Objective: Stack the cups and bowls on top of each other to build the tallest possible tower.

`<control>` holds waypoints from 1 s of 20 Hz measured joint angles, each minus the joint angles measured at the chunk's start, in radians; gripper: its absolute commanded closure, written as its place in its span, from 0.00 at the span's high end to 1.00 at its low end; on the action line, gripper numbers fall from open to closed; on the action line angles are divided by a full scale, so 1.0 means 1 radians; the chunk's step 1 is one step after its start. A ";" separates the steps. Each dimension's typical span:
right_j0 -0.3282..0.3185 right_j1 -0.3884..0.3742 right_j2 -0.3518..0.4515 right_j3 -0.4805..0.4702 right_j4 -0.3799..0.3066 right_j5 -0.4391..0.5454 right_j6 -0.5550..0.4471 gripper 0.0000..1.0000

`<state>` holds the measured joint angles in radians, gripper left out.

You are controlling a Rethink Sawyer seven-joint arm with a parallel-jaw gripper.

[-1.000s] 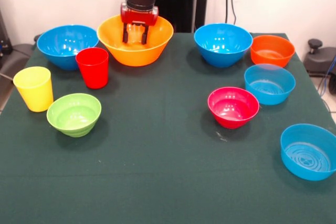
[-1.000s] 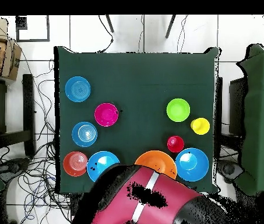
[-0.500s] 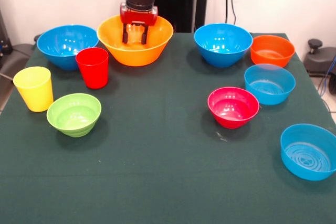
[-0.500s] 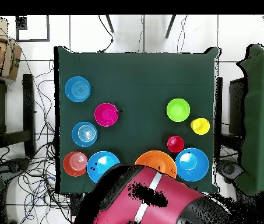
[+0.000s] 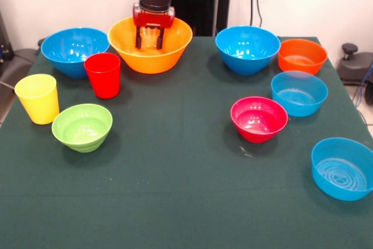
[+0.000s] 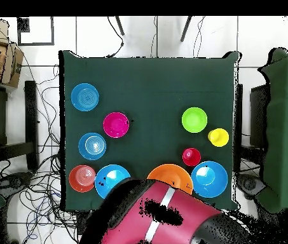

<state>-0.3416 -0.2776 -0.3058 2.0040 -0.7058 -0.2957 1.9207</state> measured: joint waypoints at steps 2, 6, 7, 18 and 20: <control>0.008 0.006 -0.009 -0.001 0.000 -0.014 0.000 1.00; 0.027 0.020 -0.030 -0.004 -0.001 -0.048 0.000 1.00; 0.030 0.022 -0.034 -0.004 -0.001 -0.054 0.000 1.00; 0.050 0.056 -0.074 -0.006 -0.003 -0.143 0.000 1.00; 0.049 0.056 -0.074 -0.006 -0.003 -0.145 0.000 1.00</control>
<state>-0.2930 -0.2211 -0.3794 1.9982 -0.7089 -0.4410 1.9207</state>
